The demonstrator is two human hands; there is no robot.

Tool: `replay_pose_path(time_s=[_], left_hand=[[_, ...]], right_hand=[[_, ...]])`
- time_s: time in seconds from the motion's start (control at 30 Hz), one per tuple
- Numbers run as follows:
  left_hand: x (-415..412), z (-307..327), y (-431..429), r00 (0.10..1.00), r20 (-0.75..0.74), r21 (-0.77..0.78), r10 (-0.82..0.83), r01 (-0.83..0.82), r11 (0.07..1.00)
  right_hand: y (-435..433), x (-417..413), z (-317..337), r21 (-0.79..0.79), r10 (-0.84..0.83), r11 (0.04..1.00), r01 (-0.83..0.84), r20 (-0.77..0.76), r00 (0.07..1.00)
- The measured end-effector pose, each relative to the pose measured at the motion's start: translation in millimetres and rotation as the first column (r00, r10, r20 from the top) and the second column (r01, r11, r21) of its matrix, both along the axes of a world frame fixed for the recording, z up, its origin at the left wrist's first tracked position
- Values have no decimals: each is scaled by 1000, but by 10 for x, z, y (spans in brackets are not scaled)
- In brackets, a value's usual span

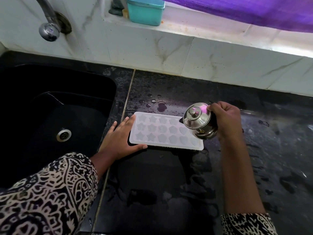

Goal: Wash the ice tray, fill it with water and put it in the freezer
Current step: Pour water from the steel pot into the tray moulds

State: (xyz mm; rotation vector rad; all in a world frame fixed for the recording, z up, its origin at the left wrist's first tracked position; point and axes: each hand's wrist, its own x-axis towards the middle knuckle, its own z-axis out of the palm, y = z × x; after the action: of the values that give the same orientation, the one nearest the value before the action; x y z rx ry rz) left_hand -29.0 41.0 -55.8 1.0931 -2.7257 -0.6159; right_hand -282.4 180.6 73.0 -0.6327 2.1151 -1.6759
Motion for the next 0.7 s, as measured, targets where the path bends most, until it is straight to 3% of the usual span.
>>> replay_pose_path(time_s=[0.53, 0.7], left_hand=[[4, 14, 5, 1000, 15, -11, 1, -1, 1000], [5, 3, 5, 1000, 3, -8, 0, 0, 1000]], right_hand=[[8, -14, 0, 1, -11, 1000, 11, 7, 1000], [9, -34, 19, -53, -36, 998, 43, 121, 992]])
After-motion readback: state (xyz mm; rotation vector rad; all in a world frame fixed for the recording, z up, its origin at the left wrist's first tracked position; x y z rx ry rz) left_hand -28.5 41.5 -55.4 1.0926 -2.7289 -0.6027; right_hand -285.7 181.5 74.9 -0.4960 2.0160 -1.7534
